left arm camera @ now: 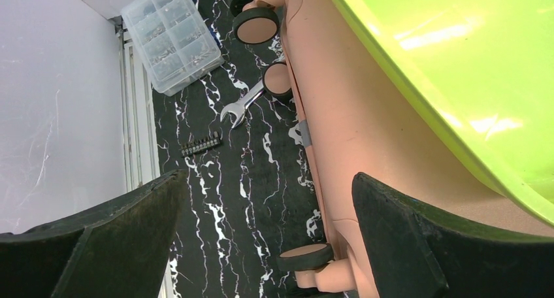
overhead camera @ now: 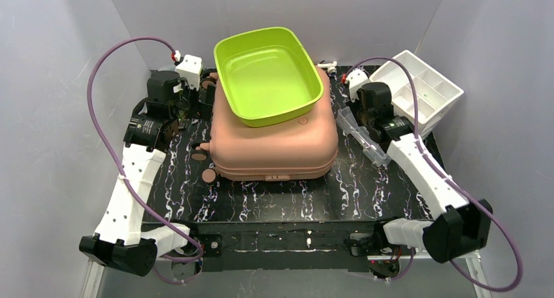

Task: Open, take out, and arrange the luggage
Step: Close the drawer in the storage box.

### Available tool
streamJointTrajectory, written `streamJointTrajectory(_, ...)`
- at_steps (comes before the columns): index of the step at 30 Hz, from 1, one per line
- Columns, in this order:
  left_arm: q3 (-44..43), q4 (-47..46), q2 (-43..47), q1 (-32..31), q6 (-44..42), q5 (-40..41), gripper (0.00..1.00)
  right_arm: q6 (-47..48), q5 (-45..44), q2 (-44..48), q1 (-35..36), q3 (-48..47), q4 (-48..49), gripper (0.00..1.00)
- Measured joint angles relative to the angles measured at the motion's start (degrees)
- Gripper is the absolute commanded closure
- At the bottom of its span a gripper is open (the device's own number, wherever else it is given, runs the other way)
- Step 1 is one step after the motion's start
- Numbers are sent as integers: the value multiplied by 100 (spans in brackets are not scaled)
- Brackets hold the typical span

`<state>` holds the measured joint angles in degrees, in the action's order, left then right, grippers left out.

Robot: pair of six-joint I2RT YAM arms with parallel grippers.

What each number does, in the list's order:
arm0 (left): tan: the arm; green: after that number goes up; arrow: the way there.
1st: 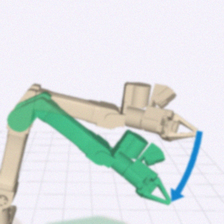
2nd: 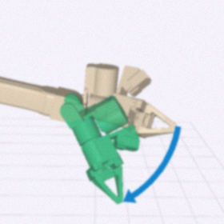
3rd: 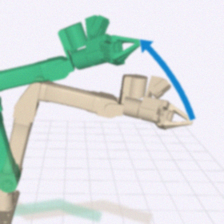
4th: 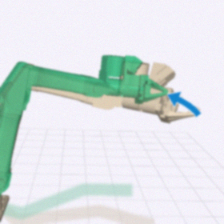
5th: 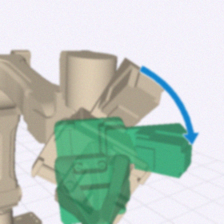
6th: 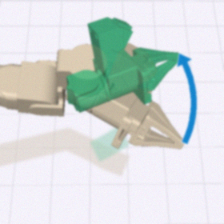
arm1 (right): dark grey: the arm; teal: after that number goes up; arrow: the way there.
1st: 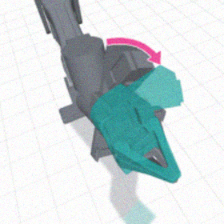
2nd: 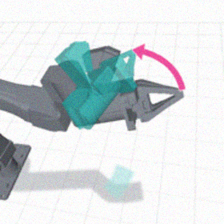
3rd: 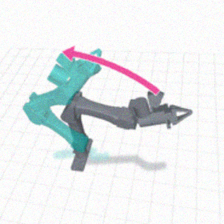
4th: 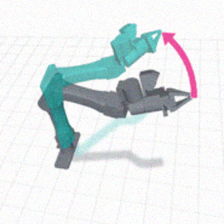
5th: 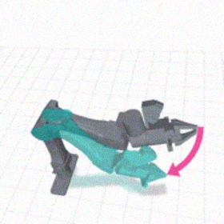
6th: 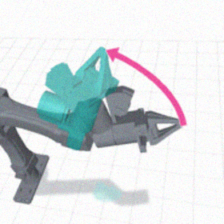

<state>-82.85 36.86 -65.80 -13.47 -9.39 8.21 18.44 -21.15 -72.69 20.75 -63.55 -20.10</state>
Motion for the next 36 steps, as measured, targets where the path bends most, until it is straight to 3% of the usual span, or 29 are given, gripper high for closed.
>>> streamJointTrajectory(2, 0, 0, 9, 15, 2, 0, 2, -50, 470, 291, 4, -72, -286, 79)
streamJointTrajectory(5, 0, 0, 13, 24, 2, -2, 2, -46, 949, 592, 7, 35, -632, 62)
streamJointTrajectory(8, 0, 2, 15, 24, 4, -2, 2, -4, 1091, 695, 7, 363, -772, 60)
streamJointTrajectory(16, 0, 4, 28, 28, 39, -4, 2, 153, 1633, 745, 7, 807, -1237, 76)
streamJointTrajectory(20, 0, 4, 68, 39, 46, -7, 2, 151, 1631, 758, 9, 852, -1222, 79)
streamJointTrajectory(27, 72, 4, 122, 70, 48, -9, 2, 278, 1027, 625, 9, 1373, -870, 84)
streamJointTrajectory(36, 107, 2, 122, 96, 59, -26, 2, 428, -363, 437, 24, 1657, 107, 86)
